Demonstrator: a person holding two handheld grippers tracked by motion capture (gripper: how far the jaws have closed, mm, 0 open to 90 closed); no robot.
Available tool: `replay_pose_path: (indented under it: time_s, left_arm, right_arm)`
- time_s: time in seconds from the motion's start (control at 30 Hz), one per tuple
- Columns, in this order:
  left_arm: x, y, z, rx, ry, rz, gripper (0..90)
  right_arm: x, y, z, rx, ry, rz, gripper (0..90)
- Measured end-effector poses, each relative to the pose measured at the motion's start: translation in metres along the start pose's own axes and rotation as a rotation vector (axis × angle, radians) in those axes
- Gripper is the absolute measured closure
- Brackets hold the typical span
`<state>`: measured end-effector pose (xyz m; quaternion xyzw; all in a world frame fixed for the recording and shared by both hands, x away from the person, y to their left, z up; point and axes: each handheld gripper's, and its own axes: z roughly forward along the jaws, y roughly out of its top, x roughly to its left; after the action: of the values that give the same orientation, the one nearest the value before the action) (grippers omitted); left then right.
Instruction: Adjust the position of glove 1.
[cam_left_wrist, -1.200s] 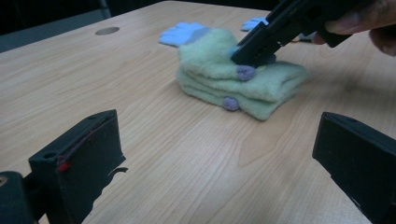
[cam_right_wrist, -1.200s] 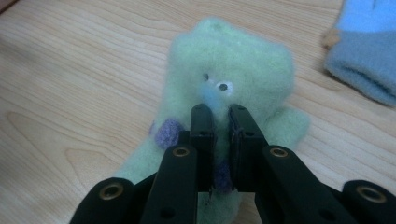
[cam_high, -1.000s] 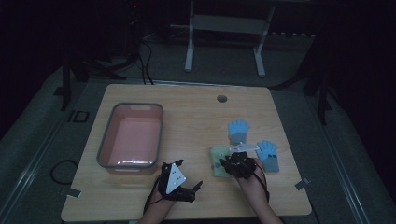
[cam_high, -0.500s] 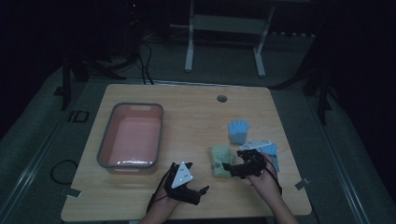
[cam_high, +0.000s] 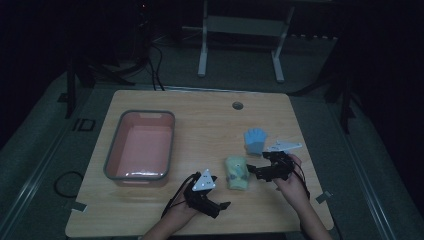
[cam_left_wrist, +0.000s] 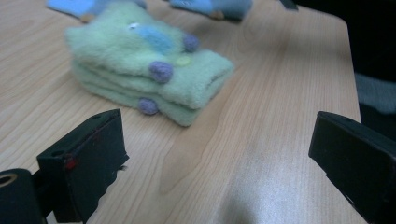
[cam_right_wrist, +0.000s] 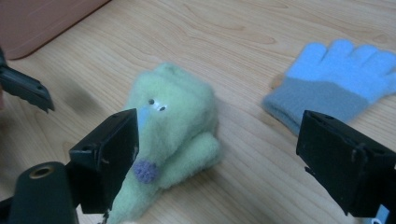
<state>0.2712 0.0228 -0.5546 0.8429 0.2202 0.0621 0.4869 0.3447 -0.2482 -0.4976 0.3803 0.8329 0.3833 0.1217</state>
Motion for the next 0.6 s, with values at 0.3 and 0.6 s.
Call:
replay_pose_path:
  time_s: [0.3, 0.6]
  left_arm:
    - [-0.001, 0.021, 0.015, 0.037, -0.012, 0.101, 5.0]
    - [-0.005, 0.038, 0.036, 0.073, 0.009, 0.273, 23.9]
  right_arm:
    - [-0.001, 0.002, 0.006, 0.01, 0.126, 0.056, 11.1]
    - [-0.011, 0.015, 0.019, 0.007, 0.134, 0.012, 34.1]
